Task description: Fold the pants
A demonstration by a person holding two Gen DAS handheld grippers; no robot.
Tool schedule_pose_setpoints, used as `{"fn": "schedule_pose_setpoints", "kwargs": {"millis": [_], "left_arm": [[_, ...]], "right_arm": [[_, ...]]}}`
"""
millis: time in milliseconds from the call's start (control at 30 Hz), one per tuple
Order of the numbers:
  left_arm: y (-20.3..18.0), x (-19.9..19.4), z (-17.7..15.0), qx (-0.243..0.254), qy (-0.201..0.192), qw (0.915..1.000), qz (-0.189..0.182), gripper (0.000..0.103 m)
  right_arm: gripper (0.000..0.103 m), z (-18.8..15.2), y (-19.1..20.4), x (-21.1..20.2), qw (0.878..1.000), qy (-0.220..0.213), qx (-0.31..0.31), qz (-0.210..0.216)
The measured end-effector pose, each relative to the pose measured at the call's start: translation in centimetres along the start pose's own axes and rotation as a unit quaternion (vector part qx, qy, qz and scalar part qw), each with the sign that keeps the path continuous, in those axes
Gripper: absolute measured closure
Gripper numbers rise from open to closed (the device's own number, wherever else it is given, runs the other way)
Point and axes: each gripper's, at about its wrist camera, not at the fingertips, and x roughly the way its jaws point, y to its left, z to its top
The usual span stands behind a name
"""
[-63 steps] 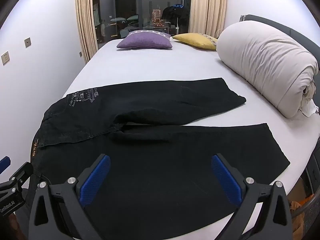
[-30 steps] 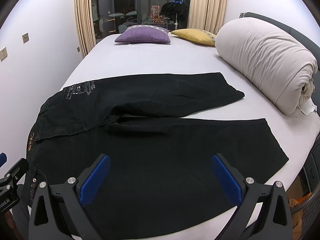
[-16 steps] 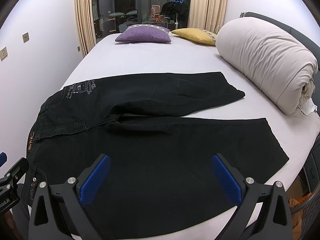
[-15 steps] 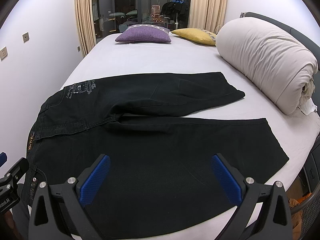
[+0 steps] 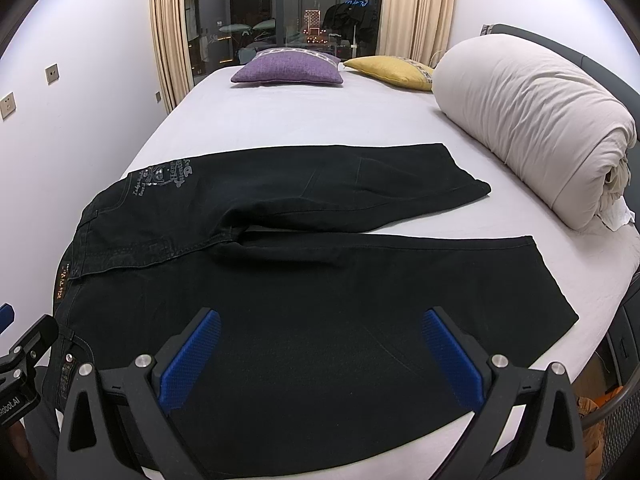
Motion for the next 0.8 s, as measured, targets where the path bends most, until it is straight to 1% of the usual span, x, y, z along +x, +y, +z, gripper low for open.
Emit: {"fn": "schedule_pose_setpoints", "kwargs": {"millis": [800], "left_arm": [[-0.12,0.06,-0.04,0.0,0.002,1.0,-0.001,0.0]], "right_arm": [[0.0,0.07,0.02,0.03,1.0,0.003,-0.005,0.0]]}}
